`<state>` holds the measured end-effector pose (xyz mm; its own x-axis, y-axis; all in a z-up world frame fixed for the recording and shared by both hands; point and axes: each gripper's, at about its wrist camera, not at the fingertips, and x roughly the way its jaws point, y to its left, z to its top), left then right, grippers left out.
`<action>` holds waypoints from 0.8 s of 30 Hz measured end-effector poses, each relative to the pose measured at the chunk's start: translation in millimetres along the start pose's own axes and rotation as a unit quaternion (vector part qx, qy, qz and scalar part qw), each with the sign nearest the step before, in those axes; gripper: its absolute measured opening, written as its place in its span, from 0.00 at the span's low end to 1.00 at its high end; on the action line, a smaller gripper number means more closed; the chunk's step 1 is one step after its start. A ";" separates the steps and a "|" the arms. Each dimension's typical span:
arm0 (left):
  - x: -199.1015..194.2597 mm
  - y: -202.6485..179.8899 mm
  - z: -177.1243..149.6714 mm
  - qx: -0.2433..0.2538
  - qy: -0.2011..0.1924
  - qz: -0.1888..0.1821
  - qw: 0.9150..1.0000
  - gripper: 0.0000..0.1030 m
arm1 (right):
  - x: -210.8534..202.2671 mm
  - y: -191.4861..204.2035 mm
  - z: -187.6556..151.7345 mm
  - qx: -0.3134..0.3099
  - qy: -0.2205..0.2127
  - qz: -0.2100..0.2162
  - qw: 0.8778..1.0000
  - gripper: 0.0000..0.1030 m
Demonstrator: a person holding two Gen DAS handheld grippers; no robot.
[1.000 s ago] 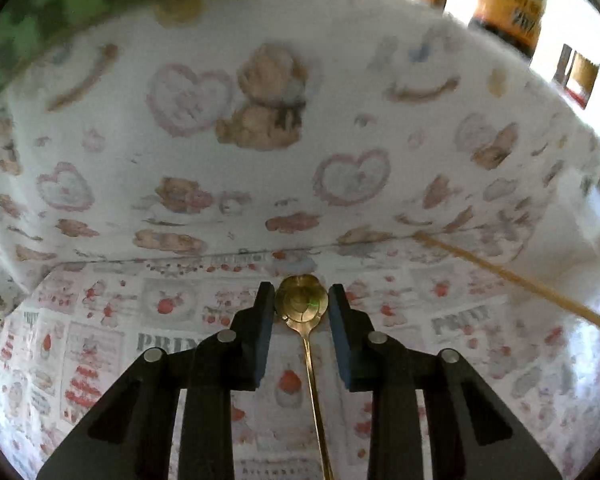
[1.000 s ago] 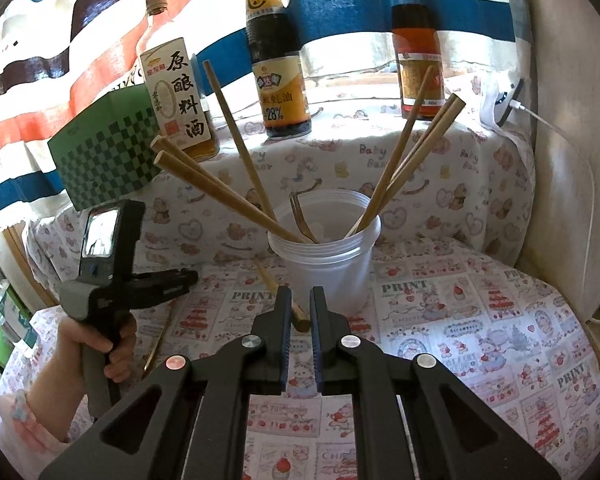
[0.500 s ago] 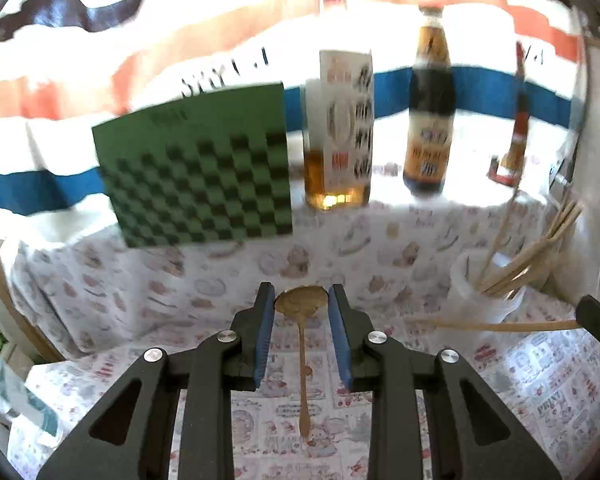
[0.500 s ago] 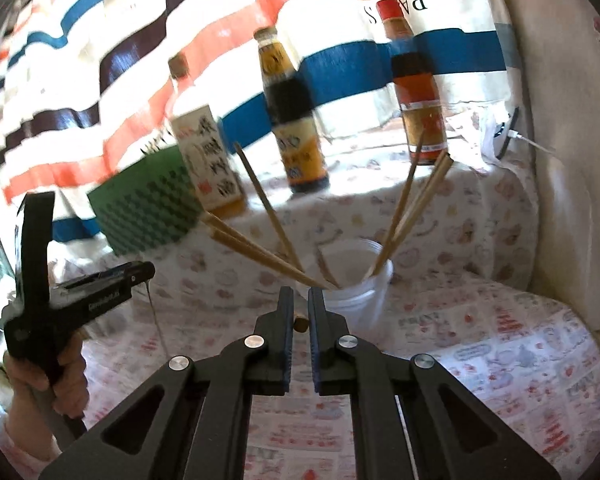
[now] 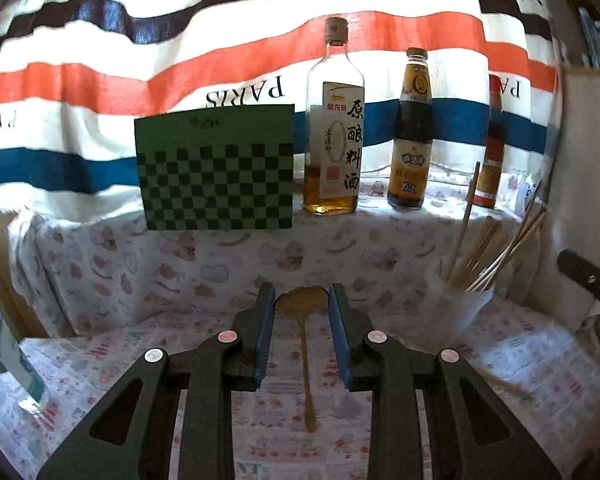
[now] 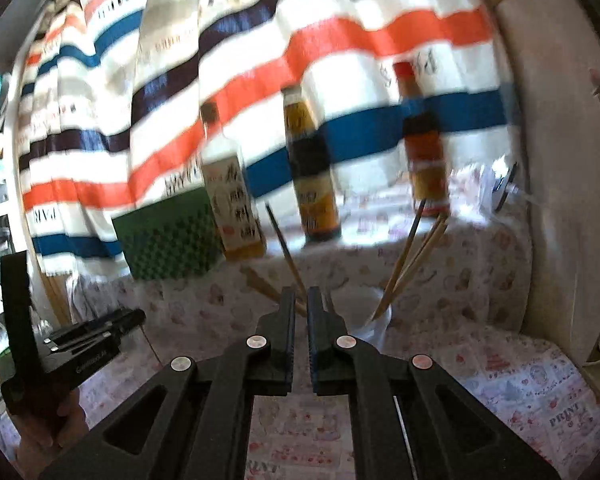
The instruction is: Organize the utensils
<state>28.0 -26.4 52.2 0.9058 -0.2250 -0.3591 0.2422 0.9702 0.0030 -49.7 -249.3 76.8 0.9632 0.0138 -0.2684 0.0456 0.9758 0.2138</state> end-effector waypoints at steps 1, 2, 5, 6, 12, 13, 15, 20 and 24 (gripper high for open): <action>-1.6 -0.7 -0.3 0.001 0.001 -0.004 1.000 0.25 | 10.0 -1.5 -1.4 0.002 0.026 -0.010 1.000 0.06; -2.7 0.0 -0.1 -0.002 0.003 -0.011 1.000 0.25 | 16.8 -3.4 -3.5 0.007 0.044 -0.018 0.999 0.06; -4.5 2.9 -0.4 -0.017 0.007 -0.022 1.000 0.25 | 45.7 -15.9 -11.2 0.035 0.119 0.001 0.992 0.07; -5.1 3.1 -1.0 -0.016 0.006 -0.025 1.000 0.25 | 57.3 -18.4 -14.5 0.032 0.151 0.005 0.988 0.07; -3.8 5.3 -2.2 -0.022 0.025 -0.040 0.999 0.25 | 107.7 -36.3 -39.3 0.003 0.241 -0.076 0.968 0.47; 2.3 6.5 -3.0 -0.025 0.048 -0.035 0.998 0.19 | 114.0 -39.8 -43.4 0.002 0.249 -0.092 0.964 0.48; 14.5 13.9 -8.1 -0.051 0.076 -0.044 0.995 0.17 | 123.9 -43.8 -50.9 -0.001 0.266 -0.104 0.958 0.48; 28.5 26.7 -15.1 -0.086 0.093 -0.054 0.990 0.02 | 142.0 -43.3 -71.1 -0.029 0.317 -0.117 0.941 0.48; 26.0 27.1 -15.8 -0.086 0.085 -0.052 0.991 0.02 | 146.1 -39.6 -79.7 -0.042 0.330 -0.122 0.935 0.39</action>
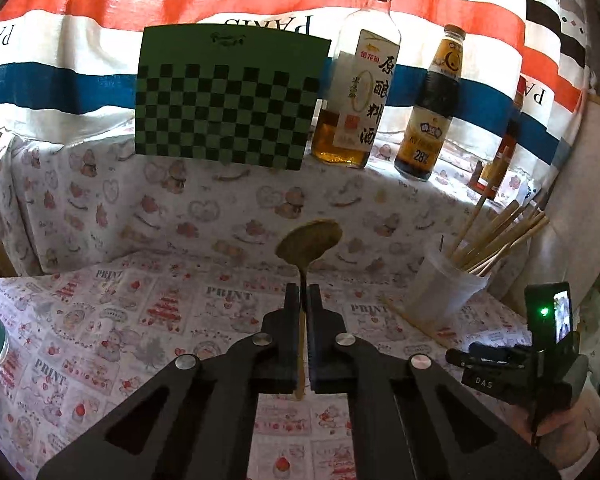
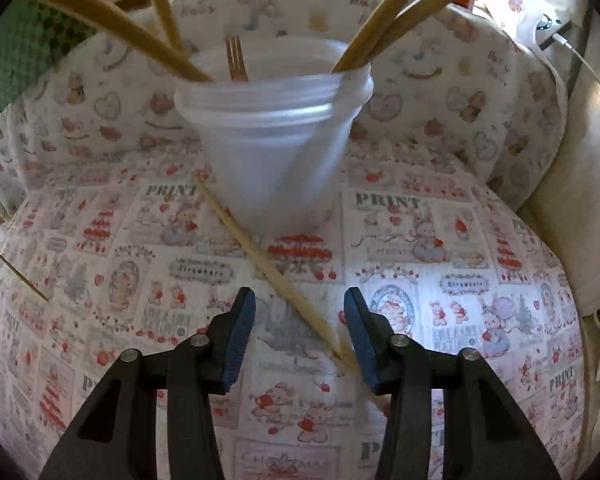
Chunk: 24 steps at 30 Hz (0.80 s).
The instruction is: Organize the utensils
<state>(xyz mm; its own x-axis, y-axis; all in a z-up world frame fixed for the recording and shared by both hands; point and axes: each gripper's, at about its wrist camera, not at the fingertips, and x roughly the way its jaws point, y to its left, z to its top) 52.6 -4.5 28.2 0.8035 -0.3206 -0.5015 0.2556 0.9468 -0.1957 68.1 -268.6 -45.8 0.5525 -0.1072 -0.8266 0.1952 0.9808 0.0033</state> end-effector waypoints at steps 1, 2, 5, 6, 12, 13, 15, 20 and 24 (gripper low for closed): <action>-1.0 -0.2 0.0 0.000 -0.003 -0.002 1.000 0.02 | 1.8 -0.5 -0.7 0.006 0.004 0.000 1.000 0.36; -2.0 -0.1 0.6 0.000 -0.006 -0.003 1.000 0.02 | 1.5 -0.6 -1.0 0.014 -0.001 -0.002 1.000 0.34; -5.9 1.1 1.6 -0.004 -0.017 -0.004 1.000 0.02 | 2.1 0.2 -2.5 0.015 -0.007 -0.010 1.000 0.19; -7.7 1.5 2.3 -0.004 -0.021 -0.003 1.000 0.02 | 1.2 1.9 -3.2 0.011 -0.008 -0.006 1.000 0.18; -18.1 -0.4 4.3 0.006 -0.049 0.022 0.999 0.02 | -27.8 17.0 -7.6 -0.008 -0.053 0.059 0.997 0.01; -18.4 -0.3 4.4 0.005 -0.051 0.024 0.998 0.02 | -36.8 20.1 -8.5 -0.013 -0.070 0.068 0.995 0.01; -18.5 1.1 4.3 0.000 -0.052 0.025 0.998 0.02 | -49.6 24.8 -9.5 -0.021 -0.093 0.078 0.992 0.01; -16.5 4.4 4.1 -0.004 -0.051 0.039 0.998 0.02 | -53.1 30.7 -8.6 -0.046 -0.087 0.060 0.993 0.03; -14.5 8.1 4.5 -0.006 -0.051 0.051 0.997 0.02 | -29.0 35.6 -7.3 -0.051 0.015 0.079 0.995 0.07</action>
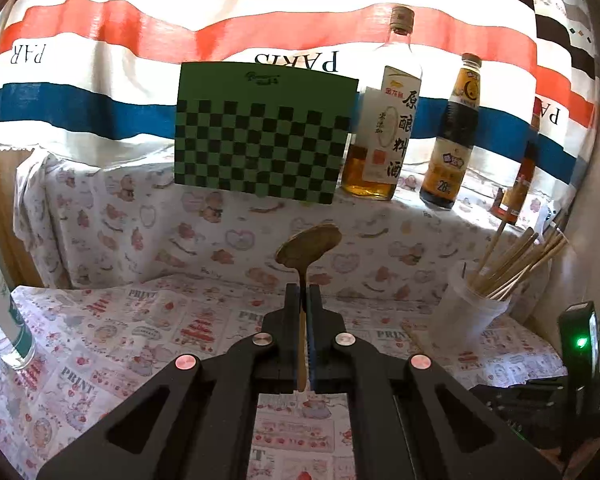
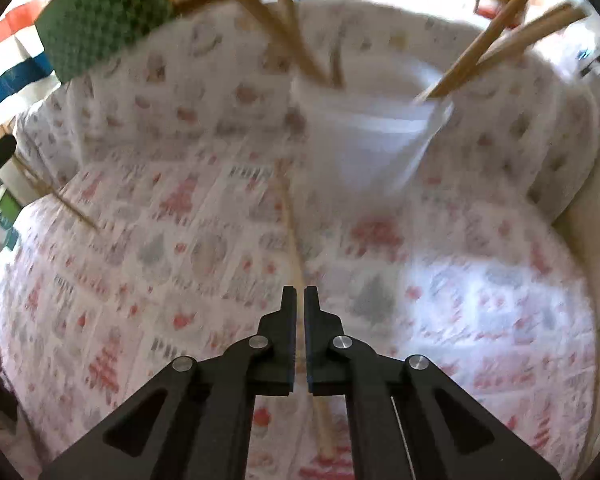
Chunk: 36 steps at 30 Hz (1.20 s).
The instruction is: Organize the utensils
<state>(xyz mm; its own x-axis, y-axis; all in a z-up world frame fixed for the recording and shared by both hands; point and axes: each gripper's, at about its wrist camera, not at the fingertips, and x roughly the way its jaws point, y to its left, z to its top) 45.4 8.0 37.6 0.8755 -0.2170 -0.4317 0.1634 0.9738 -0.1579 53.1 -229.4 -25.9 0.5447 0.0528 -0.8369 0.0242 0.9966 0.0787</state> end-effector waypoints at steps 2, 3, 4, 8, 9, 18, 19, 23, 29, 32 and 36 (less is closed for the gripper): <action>0.0 1.2 0.2 -0.001 -0.001 0.005 1.000 0.02 | 2.0 5.4 -1.1 -0.017 0.001 -0.031 0.999 0.35; -0.1 0.9 0.2 0.001 -0.002 0.006 1.000 0.02 | 2.0 7.1 -1.7 -0.023 -0.005 -0.045 0.999 0.39; -0.2 0.4 0.1 0.003 -0.002 0.005 1.000 0.02 | 2.2 8.8 -1.9 -0.027 -0.009 -0.053 0.998 0.39; -0.3 -4.0 -1.2 0.010 0.002 0.003 1.000 0.02 | 14.0 6.2 -2.6 -0.028 0.025 -0.036 0.999 0.21; -0.7 -5.2 -1.6 0.011 0.002 0.004 1.000 0.02 | 15.5 6.0 -2.8 -0.027 0.025 -0.037 0.999 0.21; -2.3 -1.9 -0.2 0.004 -0.002 0.018 1.000 0.02 | -1.0 -0.5 -5.5 0.000 -0.037 -0.010 0.999 0.07; -3.3 -0.4 0.6 0.001 -0.005 0.020 1.000 0.02 | -12.9 -1.2 -5.9 0.002 -0.068 -0.007 0.998 0.07; -4.8 3.5 1.8 -0.009 -0.007 0.018 1.000 0.02 | -59.5 -4.6 -9.5 0.024 -0.189 0.038 0.981 0.07; -6.1 2.2 2.0 -0.006 -0.007 0.015 1.000 0.02 | -102.1 -10.9 -18.8 0.029 -0.280 0.073 0.957 0.07; -7.5 0.6 2.6 -0.005 -0.006 0.012 1.000 0.02 | -96.4 -10.3 -15.9 0.029 -0.258 0.074 0.963 0.07; -8.7 -0.6 2.9 -0.005 -0.007 0.010 1.000 0.02 | -77.7 -8.9 -12.5 0.042 -0.229 0.072 0.970 0.07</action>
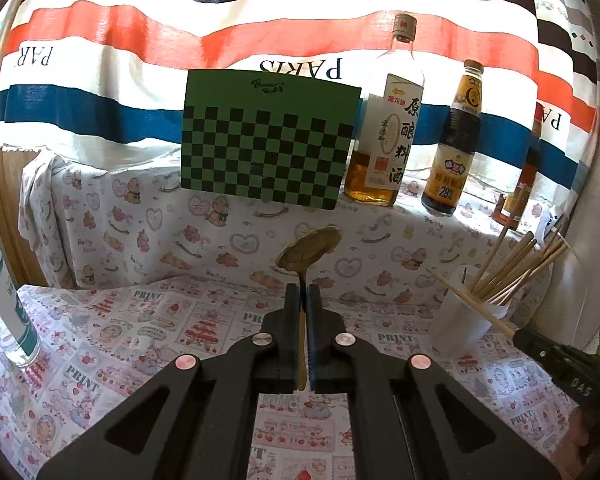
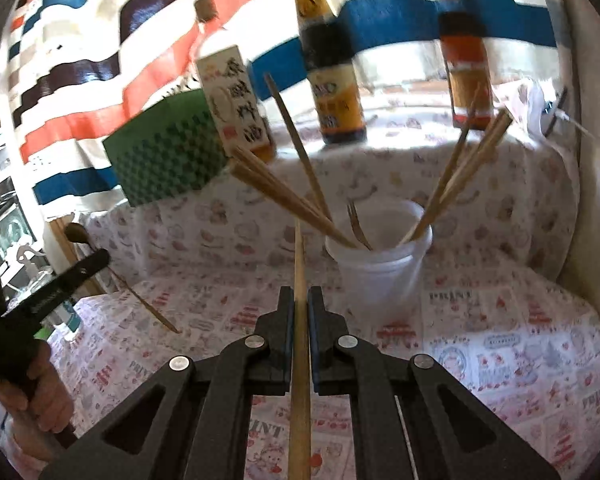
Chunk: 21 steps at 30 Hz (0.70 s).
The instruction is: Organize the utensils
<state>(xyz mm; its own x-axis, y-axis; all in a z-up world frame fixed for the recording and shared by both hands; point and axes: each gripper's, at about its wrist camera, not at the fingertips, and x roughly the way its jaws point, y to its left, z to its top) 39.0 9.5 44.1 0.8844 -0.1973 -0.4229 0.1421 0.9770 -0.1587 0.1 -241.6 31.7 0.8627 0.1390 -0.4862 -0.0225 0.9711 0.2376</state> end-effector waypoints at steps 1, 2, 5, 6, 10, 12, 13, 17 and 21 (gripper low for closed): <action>-0.1 0.0 0.0 0.000 0.000 -0.001 1.000 0.02 | 1.1 -0.2 -1.3 0.001 -0.004 -0.002 1.000 0.07; -0.7 -0.1 0.0 0.001 -0.001 -0.001 1.000 0.02 | 1.0 -0.6 -3.0 0.002 -0.011 -0.003 1.000 0.07; -2.7 -2.8 -0.6 0.002 -0.002 -0.004 1.000 0.02 | -12.6 0.1 -3.4 0.005 -0.050 0.002 0.999 0.07; -3.2 -3.5 -0.8 0.002 -0.002 -0.005 1.000 0.02 | -18.1 0.6 -2.7 0.004 -0.064 0.004 0.998 0.07; -5.0 -5.1 -0.8 0.003 -0.005 -0.001 1.000 0.02 | -35.5 10.7 1.4 -0.022 -0.095 0.010 0.995 0.07; -3.9 -4.2 -0.1 0.001 -0.003 -0.001 1.000 0.02 | -38.6 14.6 1.8 -0.029 -0.099 0.004 0.995 0.07; -3.1 -3.7 0.3 -0.001 -0.001 -0.003 1.000 0.02 | -35.8 17.5 2.5 -0.037 -0.086 -0.003 0.996 0.07; -1.9 -4.6 -0.7 0.007 -0.004 -0.004 1.000 0.02 | -30.2 16.2 0.6 -0.026 -0.069 -0.003 0.997 0.07; -1.0 -6.5 -1.7 0.016 -0.007 0.001 1.000 0.02 | -36.9 11.5 0.3 -0.015 -0.094 -0.016 0.995 0.07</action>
<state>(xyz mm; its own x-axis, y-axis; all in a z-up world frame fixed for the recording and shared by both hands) 36.5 3.2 44.0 0.8906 -0.1938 -0.4114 0.1537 0.9797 -0.1288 -31.9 -235.7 52.7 0.9427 0.0723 -0.3256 -0.0066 0.9801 0.1985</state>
